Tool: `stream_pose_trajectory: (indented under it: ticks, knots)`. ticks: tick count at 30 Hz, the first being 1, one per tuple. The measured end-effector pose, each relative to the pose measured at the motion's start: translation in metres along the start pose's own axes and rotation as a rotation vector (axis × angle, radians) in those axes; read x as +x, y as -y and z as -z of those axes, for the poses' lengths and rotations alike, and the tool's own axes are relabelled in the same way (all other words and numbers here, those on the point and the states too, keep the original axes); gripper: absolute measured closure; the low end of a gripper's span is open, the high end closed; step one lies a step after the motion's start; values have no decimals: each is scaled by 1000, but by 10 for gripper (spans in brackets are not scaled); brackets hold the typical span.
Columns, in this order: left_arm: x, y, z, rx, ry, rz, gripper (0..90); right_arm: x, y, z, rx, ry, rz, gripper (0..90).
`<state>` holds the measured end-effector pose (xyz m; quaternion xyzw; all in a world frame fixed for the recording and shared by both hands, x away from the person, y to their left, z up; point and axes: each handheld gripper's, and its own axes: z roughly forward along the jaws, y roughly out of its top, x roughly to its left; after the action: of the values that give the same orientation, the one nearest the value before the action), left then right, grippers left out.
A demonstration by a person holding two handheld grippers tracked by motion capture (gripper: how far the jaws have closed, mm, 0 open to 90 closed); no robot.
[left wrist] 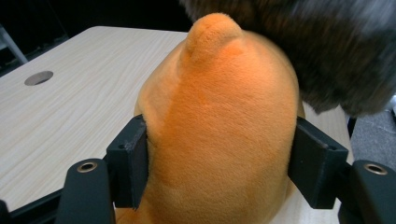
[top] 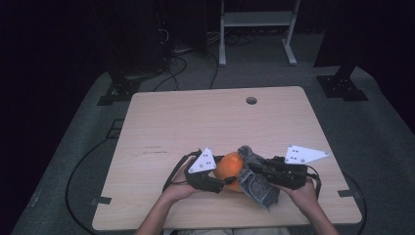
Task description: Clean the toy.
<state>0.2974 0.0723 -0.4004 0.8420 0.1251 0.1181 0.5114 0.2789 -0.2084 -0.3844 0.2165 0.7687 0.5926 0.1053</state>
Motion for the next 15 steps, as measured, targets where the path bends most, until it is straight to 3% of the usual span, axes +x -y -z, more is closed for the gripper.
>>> stream_pose_trajectory:
  ticks: [3, 4, 5, 7, 10, 12, 15]
  knots:
    - [-1, 6, -8, 51, 8, 13, 262, -12, 13, -8, 48, -23, -69, 770]
    - [-1, 10, -13, 65, 14, 18, 244, -16, 20, -11, 85, -5, -78, 770]
    - [0, 13, -16, 56, 22, 21, 214, -19, 27, -14, 107, 2, -85, 770]
    - [4, 12, -13, 40, 31, 30, 176, -24, 37, -14, 72, -15, -137, 771]
    - [16, 15, 0, -41, 123, 110, 134, -23, 37, -12, 74, -5, -107, 770]
    - [22, 20, 7, -45, 101, 123, 116, -23, 39, -11, 73, 4, -101, 770]
    - [29, 29, 9, -5, 68, 142, 105, -26, 42, -8, 71, 3, -111, 770]
